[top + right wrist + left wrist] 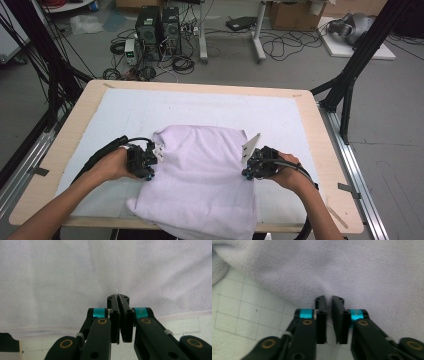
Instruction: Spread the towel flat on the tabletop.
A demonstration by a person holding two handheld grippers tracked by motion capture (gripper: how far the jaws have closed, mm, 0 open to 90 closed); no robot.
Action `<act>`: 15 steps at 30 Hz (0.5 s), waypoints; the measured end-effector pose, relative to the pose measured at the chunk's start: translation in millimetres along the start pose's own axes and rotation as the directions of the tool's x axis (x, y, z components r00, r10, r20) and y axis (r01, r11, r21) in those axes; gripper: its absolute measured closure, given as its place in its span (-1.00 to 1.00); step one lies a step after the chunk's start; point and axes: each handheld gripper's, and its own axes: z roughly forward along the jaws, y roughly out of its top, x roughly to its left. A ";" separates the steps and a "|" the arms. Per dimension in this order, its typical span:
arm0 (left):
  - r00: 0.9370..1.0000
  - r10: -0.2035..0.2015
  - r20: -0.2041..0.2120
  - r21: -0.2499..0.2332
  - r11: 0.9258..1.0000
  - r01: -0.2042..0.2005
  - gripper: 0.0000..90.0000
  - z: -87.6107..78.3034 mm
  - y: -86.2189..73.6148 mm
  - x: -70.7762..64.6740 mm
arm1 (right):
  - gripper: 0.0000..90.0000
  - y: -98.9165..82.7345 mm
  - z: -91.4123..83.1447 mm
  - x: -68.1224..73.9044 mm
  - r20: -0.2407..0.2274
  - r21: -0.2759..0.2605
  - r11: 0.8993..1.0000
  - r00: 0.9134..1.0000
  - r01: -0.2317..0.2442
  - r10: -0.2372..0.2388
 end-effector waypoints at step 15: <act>0.996 -0.055 -0.077 -0.199 0.979 0.039 0.95 -67.0 -3.8 4.5 | 0.97 -10.1 -39.1 1.0 0.072 -0.157 0.987 0.997 -0.021 0.033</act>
